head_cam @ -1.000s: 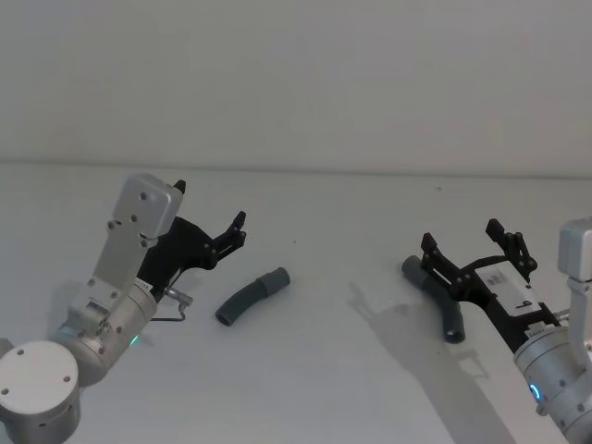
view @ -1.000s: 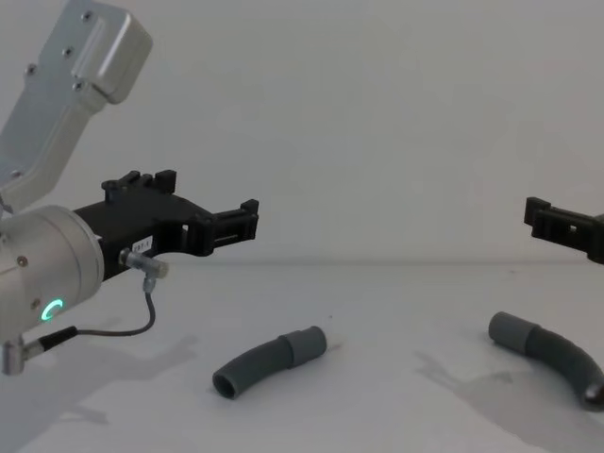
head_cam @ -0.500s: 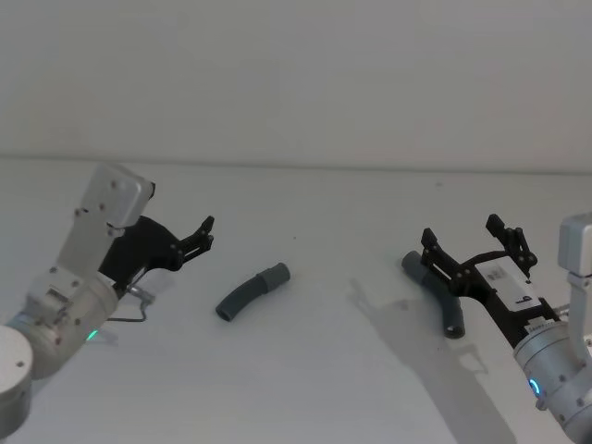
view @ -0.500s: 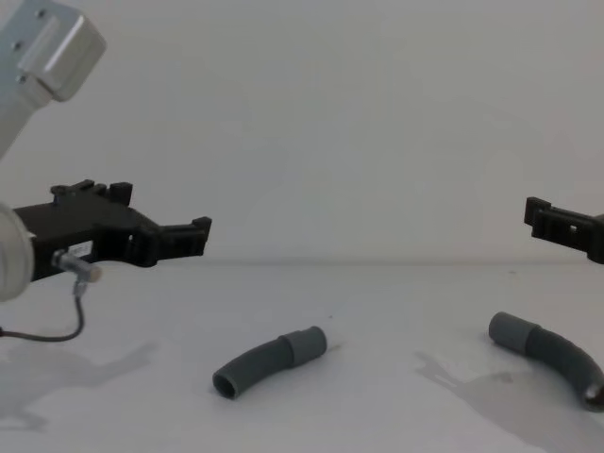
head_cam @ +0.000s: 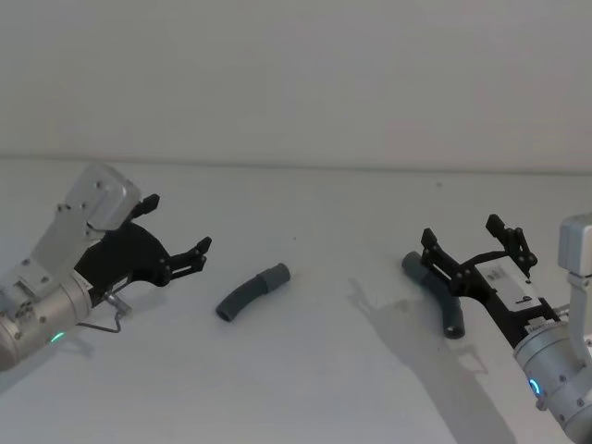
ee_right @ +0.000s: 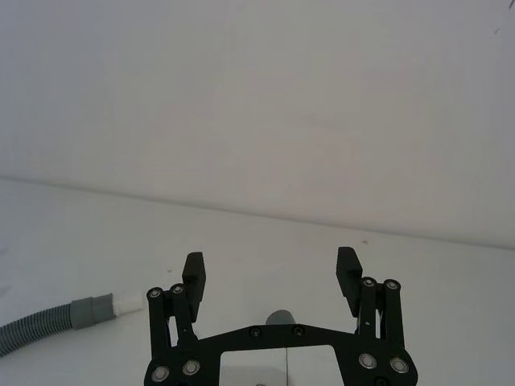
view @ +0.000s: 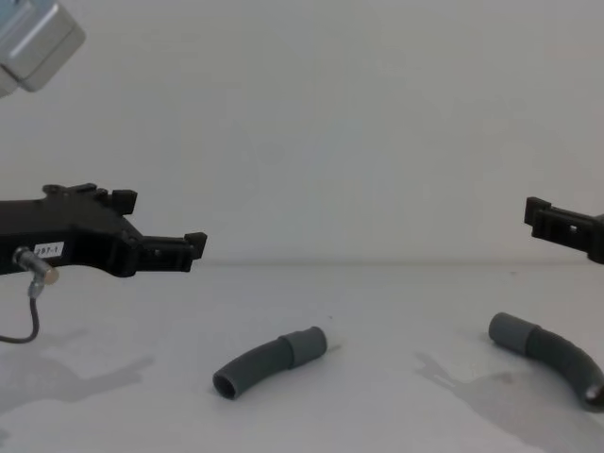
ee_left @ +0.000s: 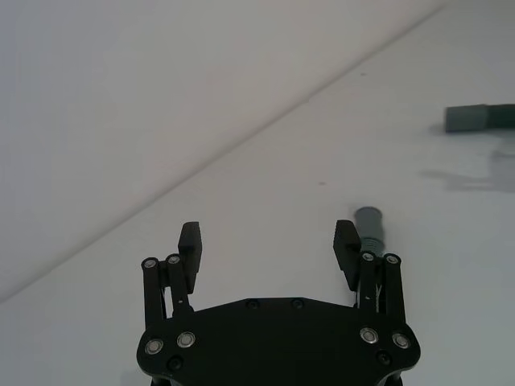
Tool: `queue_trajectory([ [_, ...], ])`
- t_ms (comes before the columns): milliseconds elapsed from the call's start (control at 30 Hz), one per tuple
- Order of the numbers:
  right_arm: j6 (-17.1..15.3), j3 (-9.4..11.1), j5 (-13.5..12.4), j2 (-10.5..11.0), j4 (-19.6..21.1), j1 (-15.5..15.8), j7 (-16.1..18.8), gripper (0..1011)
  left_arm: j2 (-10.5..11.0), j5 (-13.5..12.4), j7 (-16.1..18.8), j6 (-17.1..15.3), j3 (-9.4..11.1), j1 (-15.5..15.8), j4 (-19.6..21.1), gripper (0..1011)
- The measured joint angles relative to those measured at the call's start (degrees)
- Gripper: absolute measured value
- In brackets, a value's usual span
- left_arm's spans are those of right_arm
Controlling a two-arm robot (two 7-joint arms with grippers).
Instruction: Use both hands to pick up one end of the pipe from the table, align the ends, and insert them.
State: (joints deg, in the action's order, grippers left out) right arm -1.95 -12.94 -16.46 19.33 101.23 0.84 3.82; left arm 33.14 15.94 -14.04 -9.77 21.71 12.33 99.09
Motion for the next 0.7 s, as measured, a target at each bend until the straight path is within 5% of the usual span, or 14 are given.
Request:
queue_trajectory([
  [400,0.0,0.0,0.0,0.0,0.0,0.0,0.0,1001,1.3,1.6,-7.5,-1.0,1.2,2.6,0.1,1000],
  [700,0.0,0.0,0.0,0.0,0.0,0.0,0.0,1001,0.4,2.3,-10.7,-5.7,2.8,5.9,-1.3,1000],
])
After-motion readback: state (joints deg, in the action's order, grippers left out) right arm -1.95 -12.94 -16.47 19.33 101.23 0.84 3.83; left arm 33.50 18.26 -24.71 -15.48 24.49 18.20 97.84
